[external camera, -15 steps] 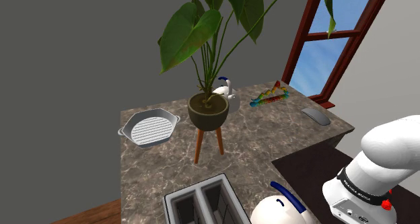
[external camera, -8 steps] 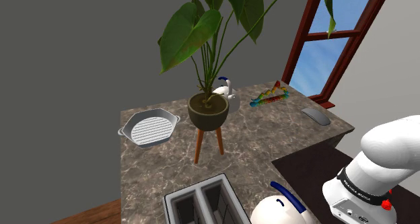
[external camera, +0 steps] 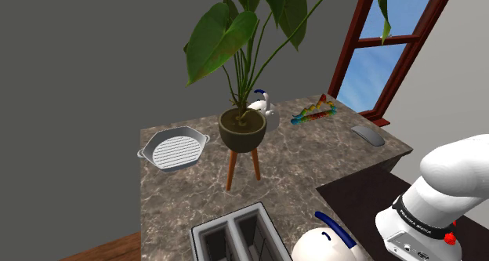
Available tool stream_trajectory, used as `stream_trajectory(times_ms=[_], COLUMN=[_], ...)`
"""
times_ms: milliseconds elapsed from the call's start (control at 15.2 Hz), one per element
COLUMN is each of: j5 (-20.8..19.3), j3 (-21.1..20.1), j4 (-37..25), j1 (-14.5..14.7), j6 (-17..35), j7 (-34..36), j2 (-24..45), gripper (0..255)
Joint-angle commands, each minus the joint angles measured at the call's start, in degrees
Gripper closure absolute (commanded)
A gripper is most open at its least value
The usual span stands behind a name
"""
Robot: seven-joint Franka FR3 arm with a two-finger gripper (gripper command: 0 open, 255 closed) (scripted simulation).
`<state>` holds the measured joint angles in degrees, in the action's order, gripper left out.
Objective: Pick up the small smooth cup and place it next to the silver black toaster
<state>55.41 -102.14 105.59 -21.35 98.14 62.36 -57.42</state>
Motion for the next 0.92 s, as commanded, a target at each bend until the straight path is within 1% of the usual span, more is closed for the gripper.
stream_trajectory(times_ms=[0,66,330,858], j5=[0.00,0.00,-3.28,-3.27], j3=[0.00,0.00,3.10,3.10], j4=[0.00,0.00,-4.24,-4.24], j1=[0.00,0.00,-0.69,-0.69], j6=[0.00,0.00,-4.71,-4.70], j7=[0.00,0.00,1.63,1.63], j2=[0.00,0.00,2.30,2.29], gripper=[0,0,0,0])
